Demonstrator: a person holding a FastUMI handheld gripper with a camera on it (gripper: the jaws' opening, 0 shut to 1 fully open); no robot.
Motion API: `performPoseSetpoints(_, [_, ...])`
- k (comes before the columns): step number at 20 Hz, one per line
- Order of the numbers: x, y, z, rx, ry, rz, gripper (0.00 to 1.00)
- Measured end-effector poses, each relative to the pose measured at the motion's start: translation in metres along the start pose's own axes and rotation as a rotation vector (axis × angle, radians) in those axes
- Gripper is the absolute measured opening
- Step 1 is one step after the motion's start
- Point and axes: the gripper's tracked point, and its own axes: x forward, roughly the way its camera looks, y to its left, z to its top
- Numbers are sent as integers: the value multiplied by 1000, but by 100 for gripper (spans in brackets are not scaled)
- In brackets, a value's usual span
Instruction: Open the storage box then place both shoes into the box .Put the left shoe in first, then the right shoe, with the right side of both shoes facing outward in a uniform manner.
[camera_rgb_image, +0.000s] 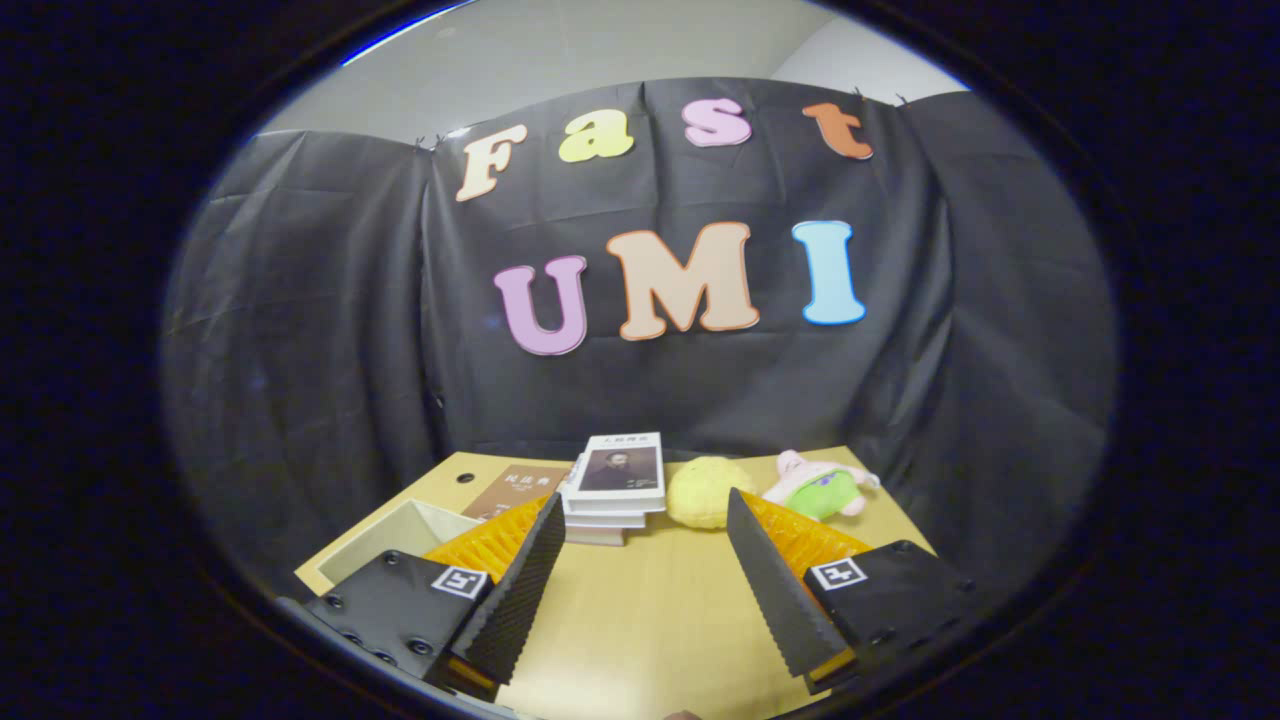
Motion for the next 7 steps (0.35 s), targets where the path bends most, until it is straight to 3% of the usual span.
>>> performPoseSetpoints(3, [-7,-24,7,-51,-71,-67,100])
performPoseSetpoints(7, [-13,-26,13,-61,-122,-81,100])
